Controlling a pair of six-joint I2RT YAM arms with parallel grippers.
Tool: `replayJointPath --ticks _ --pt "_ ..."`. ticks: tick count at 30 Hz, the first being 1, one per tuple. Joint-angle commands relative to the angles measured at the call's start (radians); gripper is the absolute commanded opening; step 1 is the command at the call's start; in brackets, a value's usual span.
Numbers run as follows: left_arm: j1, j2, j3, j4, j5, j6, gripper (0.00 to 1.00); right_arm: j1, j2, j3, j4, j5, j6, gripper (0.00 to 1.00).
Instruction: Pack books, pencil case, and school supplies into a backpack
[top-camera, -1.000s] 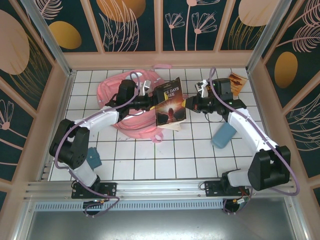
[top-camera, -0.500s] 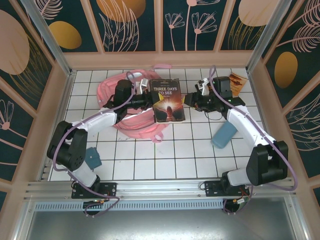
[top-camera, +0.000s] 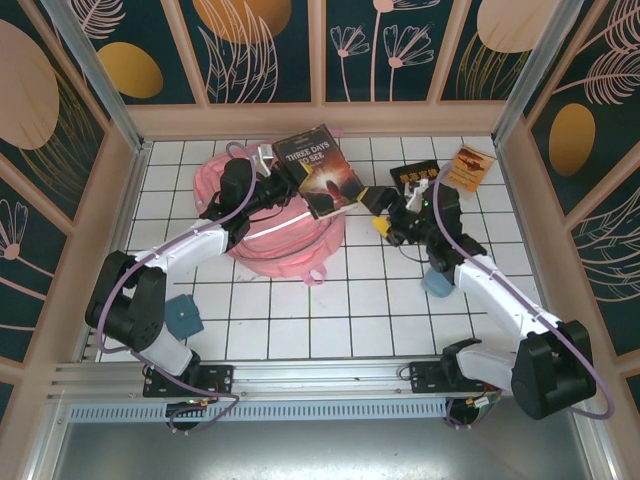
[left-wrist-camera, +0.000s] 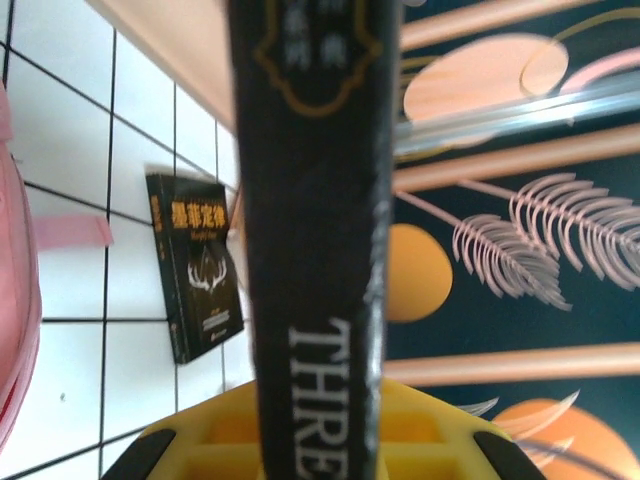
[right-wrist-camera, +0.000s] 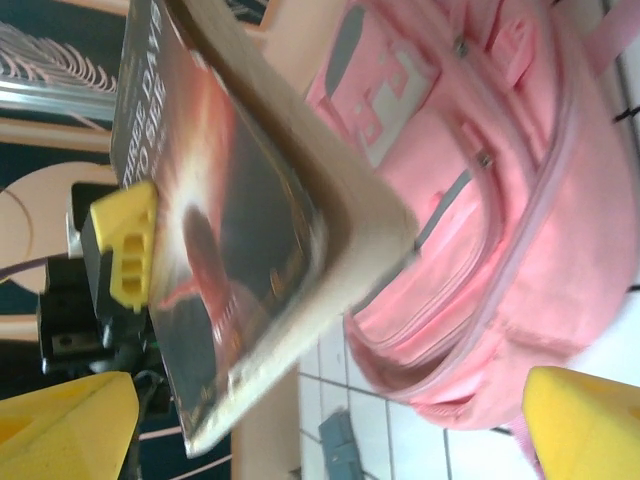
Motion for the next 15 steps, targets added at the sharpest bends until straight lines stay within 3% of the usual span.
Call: replayJointPath --ticks 1,6,15 --pt "0.006 -0.044 -0.027 0.179 -0.106 -0.127 0.01 0.059 0.014 -0.015 0.264 0.066 0.187 0.99" --pt "0.005 -0.032 -0.032 0.264 -0.116 -0.202 0.01 0.100 0.125 0.006 0.437 0.059 0.295 0.98" --pt "0.005 -0.034 -0.068 0.323 -0.128 -0.255 0.02 0.156 0.267 0.094 0.613 0.091 0.433 0.86"
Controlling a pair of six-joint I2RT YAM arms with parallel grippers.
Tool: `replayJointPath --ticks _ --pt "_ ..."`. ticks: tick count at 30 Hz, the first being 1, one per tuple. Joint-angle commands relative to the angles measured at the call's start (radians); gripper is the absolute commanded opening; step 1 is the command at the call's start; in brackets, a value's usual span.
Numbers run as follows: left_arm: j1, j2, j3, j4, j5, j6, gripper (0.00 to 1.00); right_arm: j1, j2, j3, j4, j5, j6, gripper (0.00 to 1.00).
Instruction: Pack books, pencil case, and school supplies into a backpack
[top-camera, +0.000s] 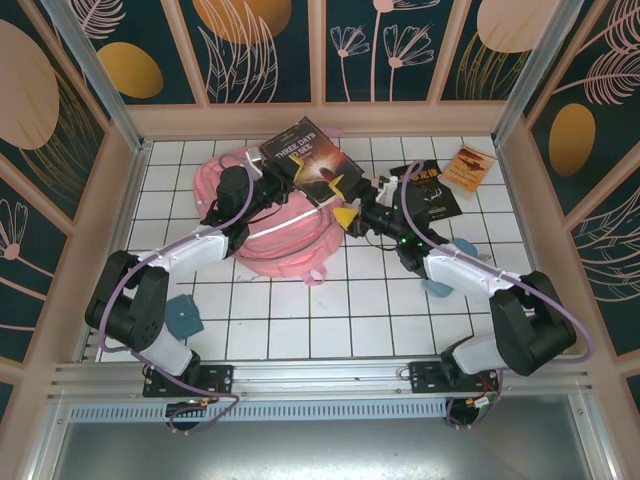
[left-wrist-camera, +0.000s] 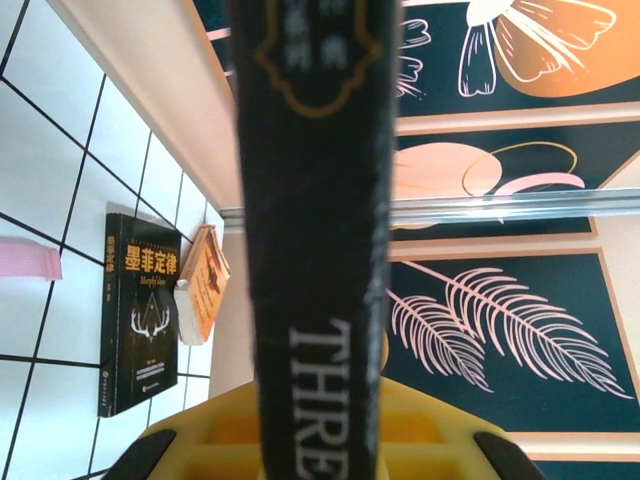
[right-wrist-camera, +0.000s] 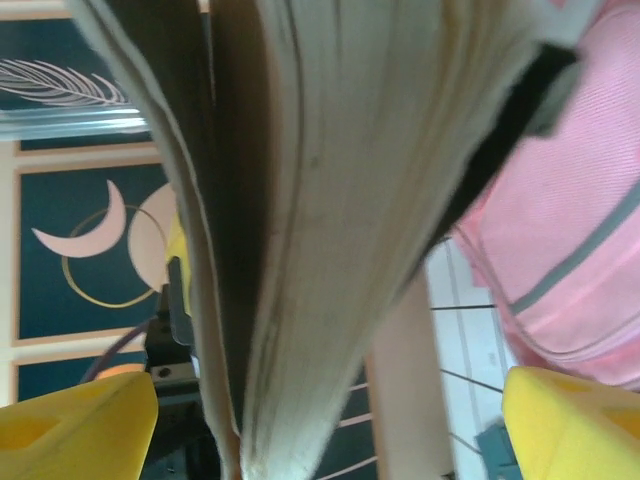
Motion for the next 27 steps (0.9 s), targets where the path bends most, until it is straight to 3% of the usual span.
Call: replayJointPath --ticks 1,6,13,18,27 --pt "0.004 -0.032 0.002 0.153 -0.017 -0.053 0.02 0.006 0.017 0.056 0.159 0.038 0.071 0.83" --pt "0.004 -0.038 0.002 0.157 -0.017 -0.061 0.02 0.031 0.020 0.020 0.273 0.104 0.137 0.70" --pt "0.004 -0.044 -0.015 0.167 -0.014 -0.075 0.03 0.041 0.012 0.043 0.197 0.138 0.120 0.43" --pt "0.004 -0.050 -0.023 0.172 0.000 -0.074 0.03 0.054 0.020 0.082 0.145 0.145 0.073 0.29" --pt "0.005 -0.066 -0.037 0.164 0.017 -0.076 0.04 0.059 0.056 0.111 0.086 0.172 0.031 0.27"
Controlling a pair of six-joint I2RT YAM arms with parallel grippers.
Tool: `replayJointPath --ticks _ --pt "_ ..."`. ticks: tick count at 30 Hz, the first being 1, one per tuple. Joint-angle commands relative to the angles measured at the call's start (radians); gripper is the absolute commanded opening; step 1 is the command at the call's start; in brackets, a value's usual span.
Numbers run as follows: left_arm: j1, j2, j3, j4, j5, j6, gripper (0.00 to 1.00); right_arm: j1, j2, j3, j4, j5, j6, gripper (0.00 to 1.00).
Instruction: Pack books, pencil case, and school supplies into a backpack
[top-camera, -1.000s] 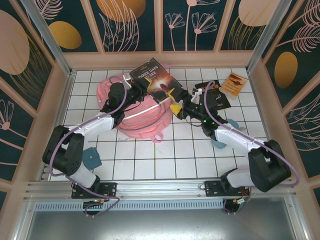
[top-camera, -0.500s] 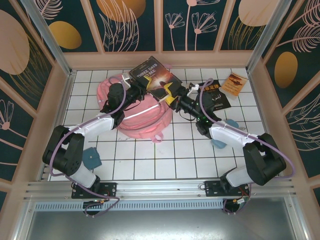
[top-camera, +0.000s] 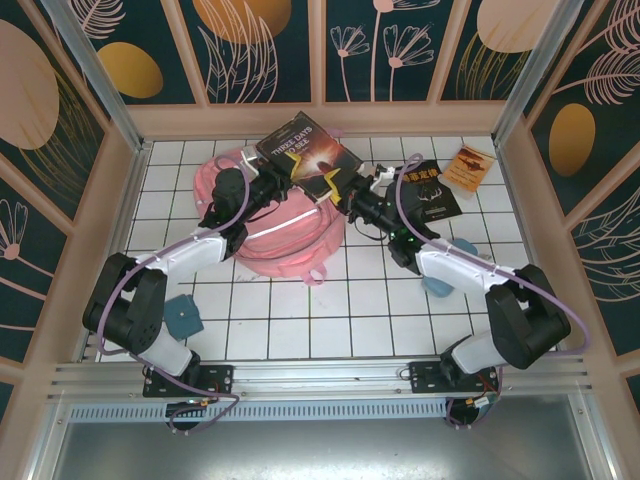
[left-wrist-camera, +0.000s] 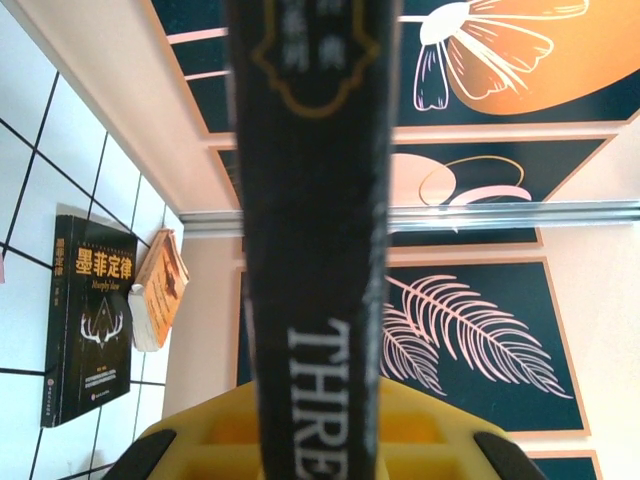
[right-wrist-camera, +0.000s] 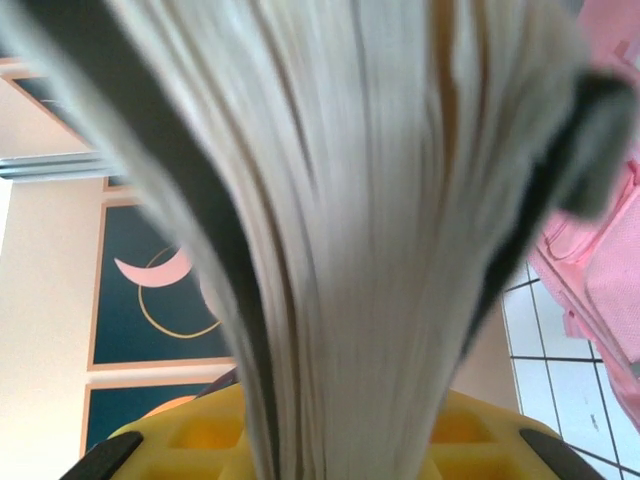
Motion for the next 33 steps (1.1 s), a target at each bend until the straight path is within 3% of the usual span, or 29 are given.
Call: replayJointPath --ticks 1,4,6,10,13,21,26,28,31,33 --pt "0.004 -0.050 -0.012 0.083 0.022 -0.010 0.05 0.005 0.020 0.043 0.005 0.029 -0.044 0.26" --pt "0.005 -0.059 -0.001 0.049 0.028 0.011 0.09 0.005 0.019 0.050 0.001 0.032 -0.119 0.14" --pt "0.004 -0.067 0.025 -0.019 0.034 0.053 0.19 0.005 0.006 0.050 -0.033 0.047 -0.162 0.08" --pt "0.004 -0.102 0.046 -0.197 0.004 0.156 0.58 -0.013 -0.057 0.028 -0.148 0.097 -0.260 0.04" --pt "0.004 -0.135 0.027 -0.329 -0.018 0.242 0.71 -0.036 -0.129 -0.010 -0.238 0.127 -0.331 0.03" --pt "0.001 -0.147 0.104 -0.807 -0.017 0.685 0.81 -0.171 -0.326 -0.097 -0.509 0.124 -0.546 0.03" --pt "-0.018 -0.102 0.181 -1.050 -0.117 0.928 0.83 -0.234 -0.393 -0.107 -0.633 0.126 -0.643 0.03" --pt "-0.032 -0.058 0.232 -1.144 -0.151 1.028 0.83 -0.248 -0.404 -0.115 -0.645 0.121 -0.657 0.03" --pt "-0.068 0.056 0.350 -1.309 -0.180 1.190 0.74 -0.261 -0.409 -0.128 -0.637 0.104 -0.665 0.03" --pt "-0.101 0.138 0.445 -1.445 -0.253 1.291 0.73 -0.266 -0.404 -0.140 -0.622 0.090 -0.665 0.03"
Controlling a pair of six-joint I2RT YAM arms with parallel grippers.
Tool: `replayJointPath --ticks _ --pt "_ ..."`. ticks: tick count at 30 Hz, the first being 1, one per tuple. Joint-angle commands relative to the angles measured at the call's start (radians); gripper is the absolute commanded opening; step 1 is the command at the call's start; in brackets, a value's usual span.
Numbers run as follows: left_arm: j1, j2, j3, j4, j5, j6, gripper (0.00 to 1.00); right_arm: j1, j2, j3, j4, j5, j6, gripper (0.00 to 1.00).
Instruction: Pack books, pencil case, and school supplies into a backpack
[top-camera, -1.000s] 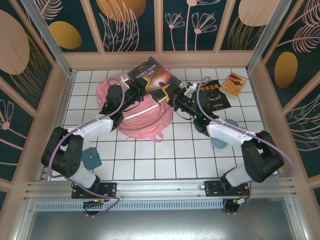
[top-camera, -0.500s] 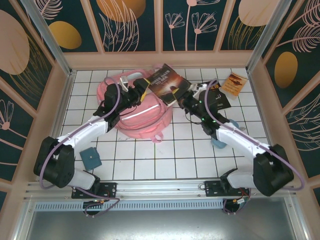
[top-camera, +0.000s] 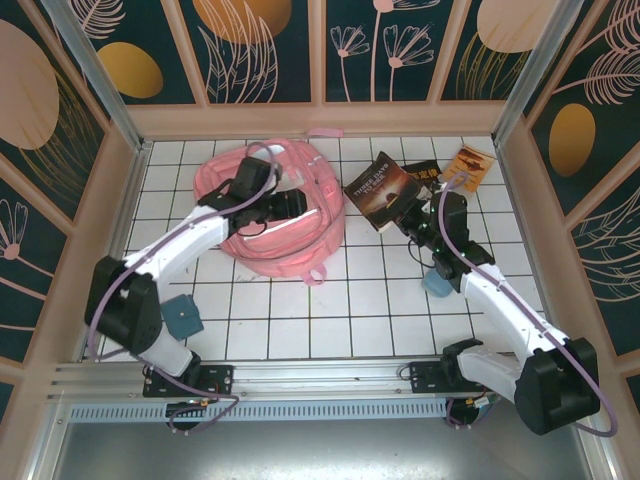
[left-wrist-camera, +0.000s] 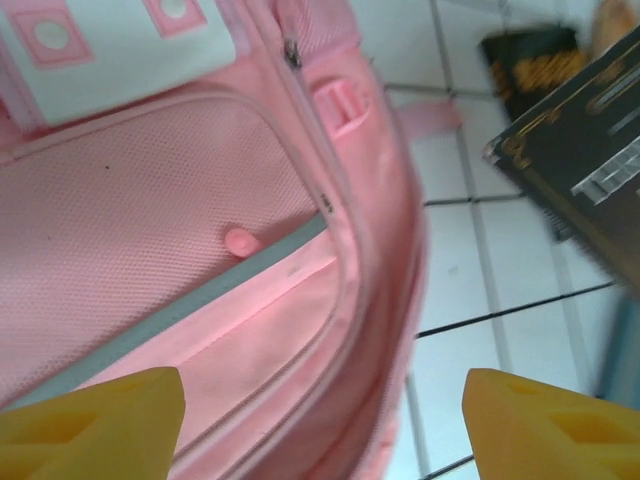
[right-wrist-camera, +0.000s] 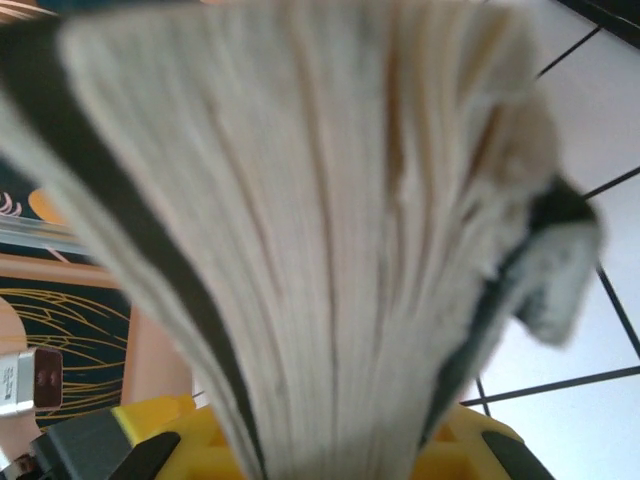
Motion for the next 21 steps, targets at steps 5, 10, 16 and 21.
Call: replayJointPath --ticks 5,10,16,21 --pt "-0.067 0.245 0.223 -0.402 -0.175 0.403 0.73 -0.028 0.001 -0.028 0.078 -0.090 -0.041 0.04" --pt "-0.068 0.336 0.314 -0.437 -0.191 0.490 0.73 -0.037 0.013 -0.033 0.074 -0.135 -0.041 0.04" --pt "-0.069 0.412 0.380 -0.453 -0.136 0.572 0.74 -0.037 0.008 -0.043 0.069 -0.137 -0.031 0.04" --pt "-0.069 0.457 0.418 -0.467 -0.052 0.625 0.77 -0.038 0.011 -0.051 0.079 -0.135 -0.013 0.04"
